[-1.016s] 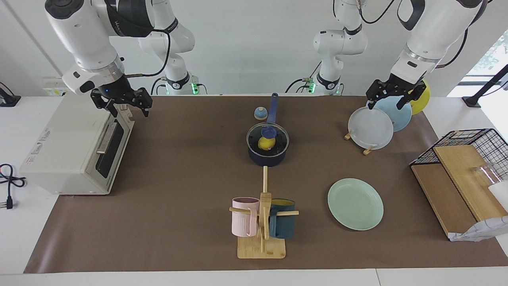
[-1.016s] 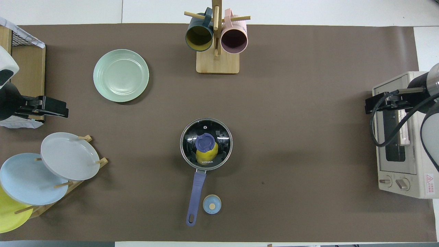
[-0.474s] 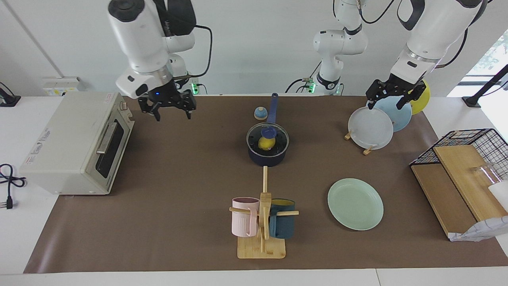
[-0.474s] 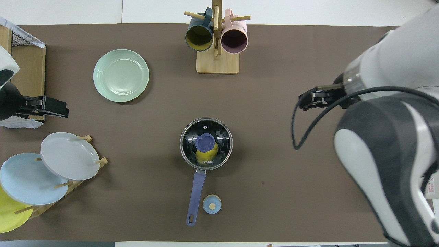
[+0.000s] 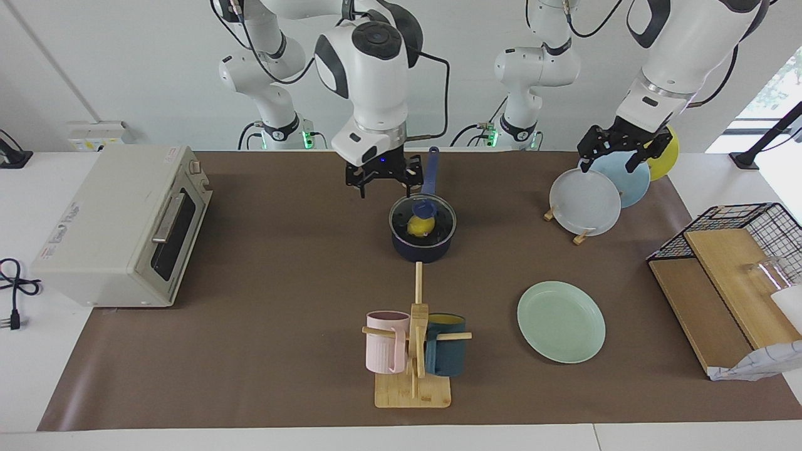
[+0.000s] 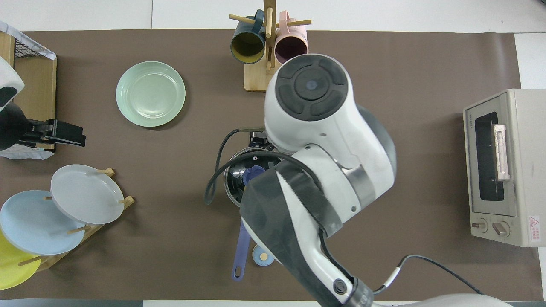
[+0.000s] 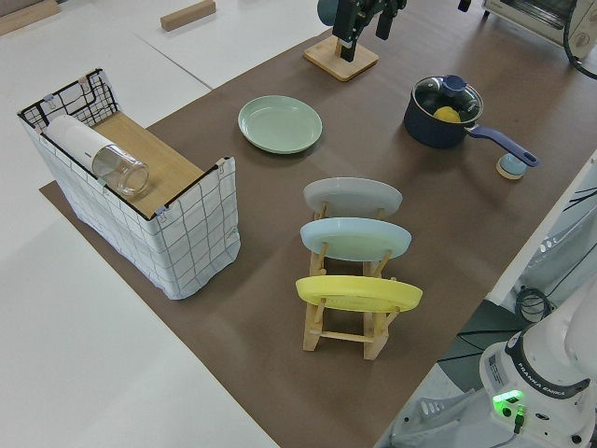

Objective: Transfer potato from pot to plate
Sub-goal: 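Reach the right gripper to the glass lid knob and grasp it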

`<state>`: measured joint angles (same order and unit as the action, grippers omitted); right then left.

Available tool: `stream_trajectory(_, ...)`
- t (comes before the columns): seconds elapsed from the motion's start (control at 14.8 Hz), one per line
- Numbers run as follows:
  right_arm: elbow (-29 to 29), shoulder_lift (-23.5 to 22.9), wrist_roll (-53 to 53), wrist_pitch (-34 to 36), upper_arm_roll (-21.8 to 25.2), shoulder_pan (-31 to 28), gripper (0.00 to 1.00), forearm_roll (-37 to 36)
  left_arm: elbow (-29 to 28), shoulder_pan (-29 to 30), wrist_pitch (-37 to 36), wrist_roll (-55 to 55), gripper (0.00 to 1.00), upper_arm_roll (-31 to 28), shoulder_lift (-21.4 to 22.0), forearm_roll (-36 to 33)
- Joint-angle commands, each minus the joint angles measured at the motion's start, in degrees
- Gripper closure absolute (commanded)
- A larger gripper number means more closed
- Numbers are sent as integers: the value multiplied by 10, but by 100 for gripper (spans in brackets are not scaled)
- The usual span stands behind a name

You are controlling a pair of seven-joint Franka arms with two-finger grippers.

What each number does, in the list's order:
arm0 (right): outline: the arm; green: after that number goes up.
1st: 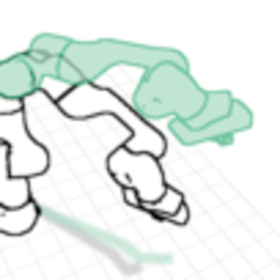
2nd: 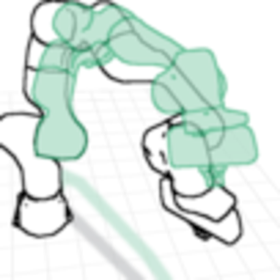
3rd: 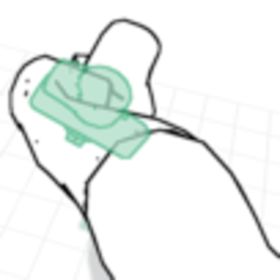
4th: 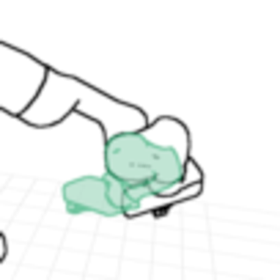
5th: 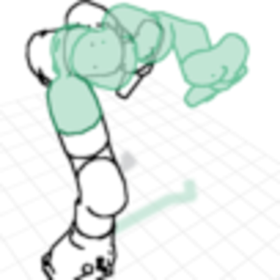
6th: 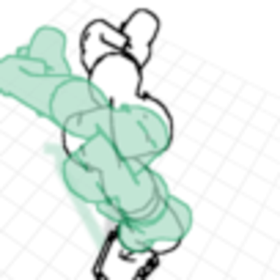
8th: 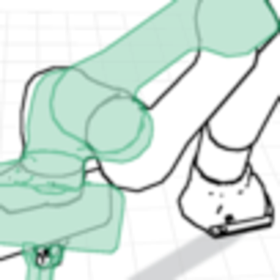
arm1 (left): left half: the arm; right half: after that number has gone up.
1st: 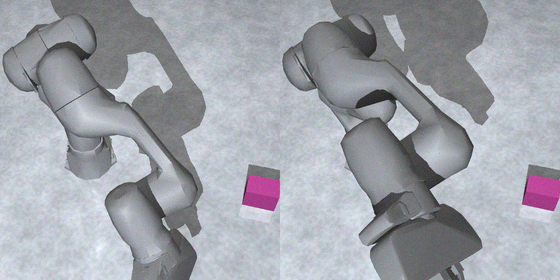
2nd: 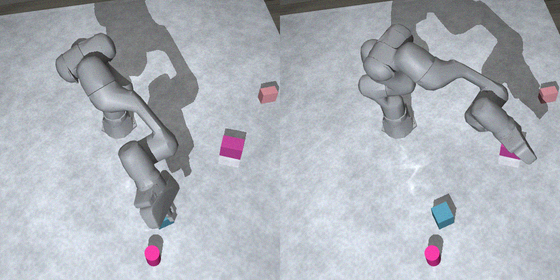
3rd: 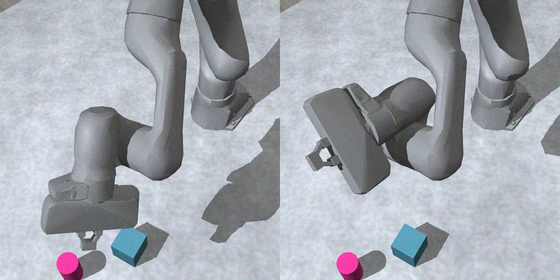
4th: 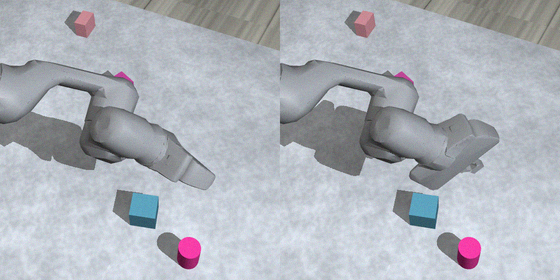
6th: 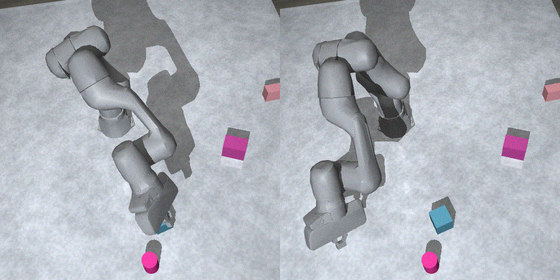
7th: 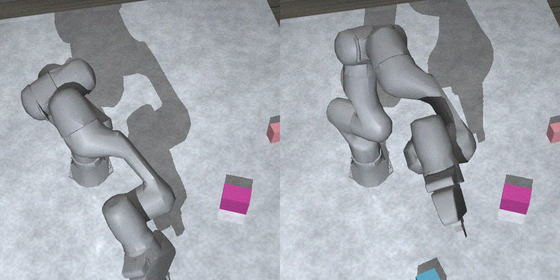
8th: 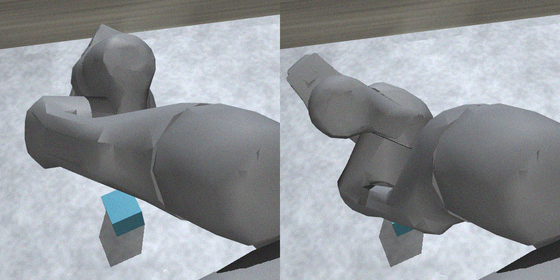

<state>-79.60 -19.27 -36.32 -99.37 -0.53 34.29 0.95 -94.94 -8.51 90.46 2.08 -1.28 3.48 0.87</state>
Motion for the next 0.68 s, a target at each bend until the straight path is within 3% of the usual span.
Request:
stream_trajectory(0.0, 19, -48, -29, -31, 2, 38, 0, -25, -8, 2, -5, 6, 0, 4, 8, -8)
stream_trajectory(0.27, -17, -45, -33, -55, 2, 55, 0, -23, -14, 2, 1, 5, 0, 4, 11, -8)
stream_trajectory(0.61, -103, -14, -36, -103, 1, 62, 0, -23, -15, 2, 6, 6, 0, 4, 11, -6)
